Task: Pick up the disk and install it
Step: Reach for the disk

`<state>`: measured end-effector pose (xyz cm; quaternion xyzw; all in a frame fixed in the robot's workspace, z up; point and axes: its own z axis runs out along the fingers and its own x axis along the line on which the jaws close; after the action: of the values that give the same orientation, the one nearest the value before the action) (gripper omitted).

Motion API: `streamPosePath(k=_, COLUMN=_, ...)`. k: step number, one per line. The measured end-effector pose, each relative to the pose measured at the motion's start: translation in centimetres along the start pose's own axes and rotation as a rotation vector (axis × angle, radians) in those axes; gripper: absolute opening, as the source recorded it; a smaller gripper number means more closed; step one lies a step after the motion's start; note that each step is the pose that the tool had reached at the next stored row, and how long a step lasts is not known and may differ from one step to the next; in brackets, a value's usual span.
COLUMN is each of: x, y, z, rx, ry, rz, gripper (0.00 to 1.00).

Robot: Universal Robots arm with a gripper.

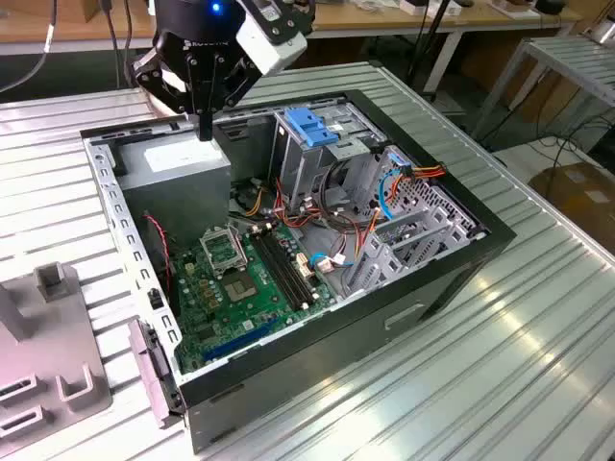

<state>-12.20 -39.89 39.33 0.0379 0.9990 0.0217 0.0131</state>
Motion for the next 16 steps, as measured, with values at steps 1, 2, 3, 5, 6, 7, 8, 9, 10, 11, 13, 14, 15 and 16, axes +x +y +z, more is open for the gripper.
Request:
streamPosePath(k=1, x=0.0, y=0.0, z=0.0, rx=-0.0001, ry=0.0, rz=0.0, gripper=0.1)
streamPosePath(k=2, x=0.13, y=-0.01, z=0.0, rx=0.0, ry=0.0, rz=0.0, gripper=0.1)
streamPosePath(k=3, x=0.32, y=-0.03, z=-0.01, rx=0.0, ry=0.0, rz=0.0, gripper=0.1)
streamPosePath(k=5, x=0.54, y=-0.04, z=-0.01, rx=0.0, ry=0.0, rz=0.0, gripper=0.1)
streamPosePath(k=6, x=0.65, y=-0.05, z=-0.02, rx=0.0, ry=0.0, rz=0.0, gripper=0.1)
streamPosePath(k=7, x=0.78, y=-0.06, z=-0.02, rx=0.0, ry=0.0, rz=0.0, gripper=0.1)
streamPosePath(k=8, x=0.97, y=-0.07, z=-0.02, rx=0.0, ry=-0.0001, rz=0.0, gripper=0.1)
streamPosePath(k=9, x=1.18, y=-0.09, z=-0.03, rx=0.0, ry=0.0, rz=0.0, gripper=0.1)
streamPosePath(k=10, x=1.35, y=-0.1, z=-0.04, rx=0.0, ry=0.0, rz=0.0, gripper=0.1)
streamPosePath(k=11, x=1.56, y=-0.12, z=-0.04, rx=-0.0001, ry=-0.0001, rz=0.0, gripper=0.1)
streamPosePath(k=13, x=1.94, y=-0.14, z=-0.05, rx=0.0, ry=0.0, rz=0.0, gripper=0.1)
streamPosePath(k=14, x=2.14, y=-0.16, z=-0.06, rx=0.0, ry=0.0, rz=0.0, gripper=0.1)
streamPosePath(k=15, x=2.29, y=-0.17, z=-0.06, rx=0.0, ry=0.0, rz=0.0, gripper=0.1)
streamPosePath(k=16, x=2.39, y=-0.18, z=-0.07, rx=0.0, ry=0.0, rz=0.0, gripper=0.1)
